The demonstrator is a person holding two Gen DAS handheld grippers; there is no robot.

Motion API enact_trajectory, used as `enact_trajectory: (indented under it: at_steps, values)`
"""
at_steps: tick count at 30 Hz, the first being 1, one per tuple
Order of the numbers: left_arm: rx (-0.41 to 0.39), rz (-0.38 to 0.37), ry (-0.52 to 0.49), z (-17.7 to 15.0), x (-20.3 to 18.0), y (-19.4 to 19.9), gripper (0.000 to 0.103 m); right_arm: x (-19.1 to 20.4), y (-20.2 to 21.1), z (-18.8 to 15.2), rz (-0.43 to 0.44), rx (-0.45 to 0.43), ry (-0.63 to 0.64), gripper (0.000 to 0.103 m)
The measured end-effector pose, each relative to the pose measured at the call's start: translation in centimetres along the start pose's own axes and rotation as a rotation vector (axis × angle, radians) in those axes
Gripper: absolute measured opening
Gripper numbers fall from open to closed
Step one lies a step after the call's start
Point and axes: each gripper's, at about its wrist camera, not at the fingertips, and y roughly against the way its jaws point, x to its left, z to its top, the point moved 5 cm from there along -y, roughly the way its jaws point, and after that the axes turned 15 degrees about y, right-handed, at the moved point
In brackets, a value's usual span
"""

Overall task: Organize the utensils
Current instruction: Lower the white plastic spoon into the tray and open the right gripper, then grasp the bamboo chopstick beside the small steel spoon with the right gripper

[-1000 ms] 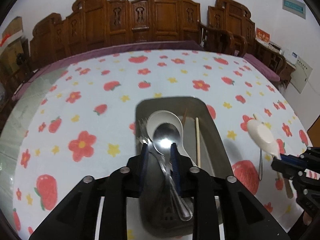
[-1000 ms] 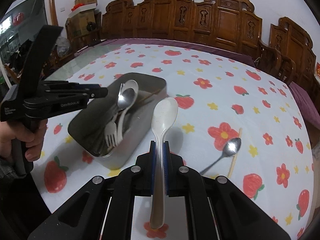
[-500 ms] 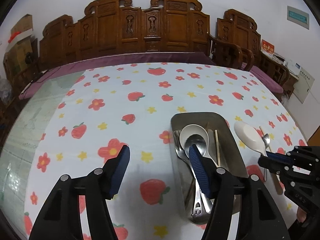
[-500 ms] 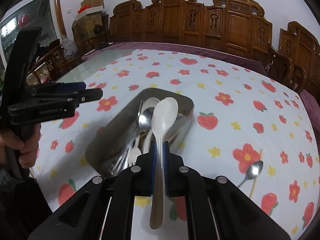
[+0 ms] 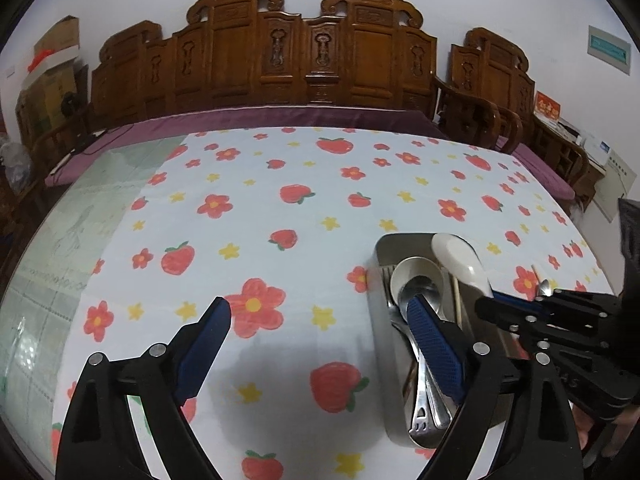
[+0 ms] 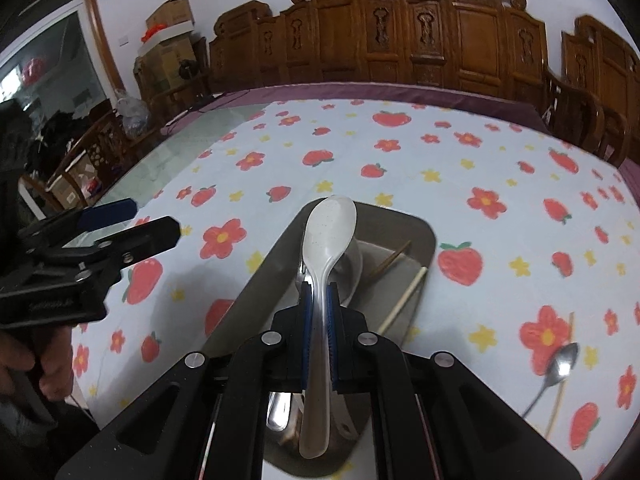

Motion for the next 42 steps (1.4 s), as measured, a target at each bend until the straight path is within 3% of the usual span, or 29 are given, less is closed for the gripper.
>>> enact_trajectory:
  at_steps: [11, 19, 31, 34, 42]
  values:
    - [0.003, -0.001, 0.002, 0.1, 0.2, 0.0, 0.086, 1.2, -3.0, -0.9, 0.041, 0.044, -0.048, 0.009]
    - [0.003, -0.019, -0.012, -0.5, -0.9, 0.2, 0.086, 0.9, -1.8, -1.3, 0.039, 0.026, -0.016, 0.010]
    - [-0.007, -0.122, -0.066, -2.3, -6.1, 1.5, 0.086, -5.8, 6.8, -5.4, -0.131, -0.003, -0.001, 0.010]
    - [-0.004, -0.151, -0.076, -2.8, -7.4, 1.7, 0.086, -8.0, 8.2, -7.4, -0.201, 0.027, -0.001, 0.010]
    - [0.009, -0.193, -0.111, -4.1, -9.9, 2.0, 0.086, -12.7, 7.2, -13.0, -0.276, 0.151, -0.078, 0.015]
